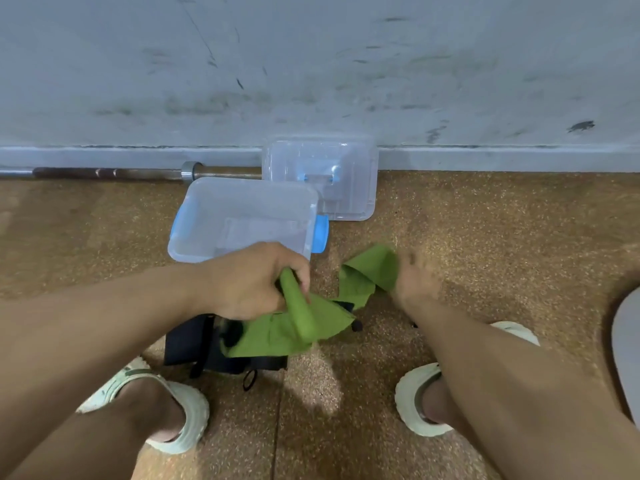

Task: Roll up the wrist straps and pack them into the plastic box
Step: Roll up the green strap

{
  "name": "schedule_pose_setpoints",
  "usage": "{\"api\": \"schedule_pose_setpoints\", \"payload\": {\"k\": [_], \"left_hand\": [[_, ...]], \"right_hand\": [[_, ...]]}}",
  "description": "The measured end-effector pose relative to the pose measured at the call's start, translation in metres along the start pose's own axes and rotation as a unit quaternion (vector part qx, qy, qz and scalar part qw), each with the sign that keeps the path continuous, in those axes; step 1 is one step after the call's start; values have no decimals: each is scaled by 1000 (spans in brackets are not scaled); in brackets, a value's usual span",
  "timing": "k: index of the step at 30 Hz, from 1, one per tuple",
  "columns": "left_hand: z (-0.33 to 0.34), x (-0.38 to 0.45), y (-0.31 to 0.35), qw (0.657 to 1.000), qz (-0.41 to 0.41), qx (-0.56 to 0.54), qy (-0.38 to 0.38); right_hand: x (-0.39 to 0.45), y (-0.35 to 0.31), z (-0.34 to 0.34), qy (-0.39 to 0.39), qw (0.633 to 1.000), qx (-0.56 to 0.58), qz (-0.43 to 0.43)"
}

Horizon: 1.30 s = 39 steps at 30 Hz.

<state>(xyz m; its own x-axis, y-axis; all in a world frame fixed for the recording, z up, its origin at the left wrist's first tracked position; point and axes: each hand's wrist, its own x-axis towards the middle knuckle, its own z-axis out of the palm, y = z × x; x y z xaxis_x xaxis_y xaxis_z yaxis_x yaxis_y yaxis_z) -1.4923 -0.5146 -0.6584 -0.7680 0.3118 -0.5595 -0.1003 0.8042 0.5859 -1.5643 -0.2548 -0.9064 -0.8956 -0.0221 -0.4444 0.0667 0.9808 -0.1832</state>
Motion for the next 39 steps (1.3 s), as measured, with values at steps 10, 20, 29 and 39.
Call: {"api": "schedule_pose_setpoints", "payload": {"k": [10,20,29,39], "left_hand": [[-36,-38,8,919,-56,-353,165],[-48,-86,-9,985,-19,55,162],[-33,-107,32,981,127,-92,113],[-51,-118,27,945,130,-275,124]], "right_hand": [[-49,-71,-117,-250,922,204,-216],[-128,-82,-253,-167,945,63,-274],[-229,-152,-313,-114,911,-13,-397],[-217,-139,-335,-113,865,260,-413]]}}
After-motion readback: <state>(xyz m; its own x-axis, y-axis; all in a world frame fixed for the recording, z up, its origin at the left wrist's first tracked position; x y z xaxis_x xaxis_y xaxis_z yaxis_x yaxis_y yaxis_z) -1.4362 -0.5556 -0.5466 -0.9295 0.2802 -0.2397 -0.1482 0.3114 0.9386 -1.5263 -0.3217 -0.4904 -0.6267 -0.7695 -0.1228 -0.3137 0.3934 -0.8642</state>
